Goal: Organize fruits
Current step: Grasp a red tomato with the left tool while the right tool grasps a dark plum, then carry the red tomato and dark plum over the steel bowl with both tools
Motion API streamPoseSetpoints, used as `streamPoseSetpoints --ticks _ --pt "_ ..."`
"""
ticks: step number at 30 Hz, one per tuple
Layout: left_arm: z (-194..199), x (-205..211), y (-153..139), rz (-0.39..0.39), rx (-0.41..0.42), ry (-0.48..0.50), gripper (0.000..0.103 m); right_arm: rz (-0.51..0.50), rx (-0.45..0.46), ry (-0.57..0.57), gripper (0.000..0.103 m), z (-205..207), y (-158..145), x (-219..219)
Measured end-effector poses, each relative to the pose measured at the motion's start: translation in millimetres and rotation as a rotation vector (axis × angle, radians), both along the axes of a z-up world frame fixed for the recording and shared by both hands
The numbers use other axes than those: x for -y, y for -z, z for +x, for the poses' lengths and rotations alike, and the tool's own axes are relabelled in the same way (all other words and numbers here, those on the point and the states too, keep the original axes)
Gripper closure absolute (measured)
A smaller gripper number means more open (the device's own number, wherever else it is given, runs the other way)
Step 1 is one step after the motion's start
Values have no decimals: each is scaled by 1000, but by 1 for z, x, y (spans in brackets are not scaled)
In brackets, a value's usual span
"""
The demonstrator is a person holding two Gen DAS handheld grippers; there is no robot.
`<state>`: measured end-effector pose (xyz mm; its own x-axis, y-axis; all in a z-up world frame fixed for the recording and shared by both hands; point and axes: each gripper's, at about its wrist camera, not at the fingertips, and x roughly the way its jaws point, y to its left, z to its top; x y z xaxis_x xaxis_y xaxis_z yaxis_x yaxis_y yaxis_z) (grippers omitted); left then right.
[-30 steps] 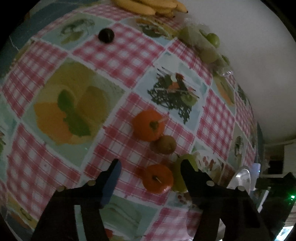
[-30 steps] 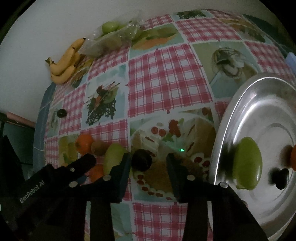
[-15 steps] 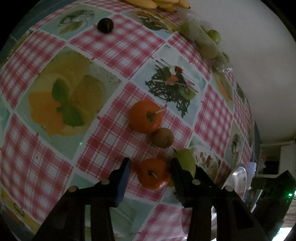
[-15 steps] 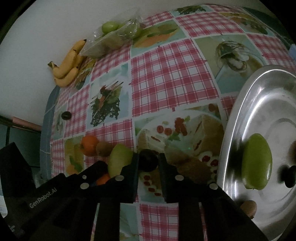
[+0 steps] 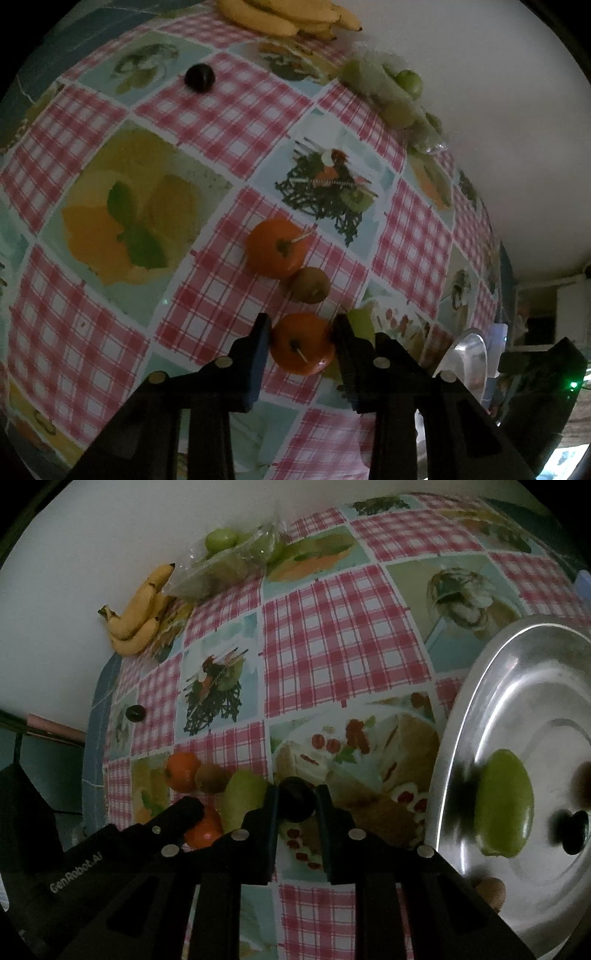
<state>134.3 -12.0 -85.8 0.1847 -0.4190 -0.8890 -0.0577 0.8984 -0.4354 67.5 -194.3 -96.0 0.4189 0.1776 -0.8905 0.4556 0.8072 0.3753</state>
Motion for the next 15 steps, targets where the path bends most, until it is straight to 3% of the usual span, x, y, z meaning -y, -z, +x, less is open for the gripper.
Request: streamPoseSetpoints --ticks 7,15 --pt "0 -8 -28 35 100 -16 66 -13 49 10 83 -6 -22 5" --pt "-3 -6 -53 152 218 -12 66 -73 95 31 83 -18 -57 8"
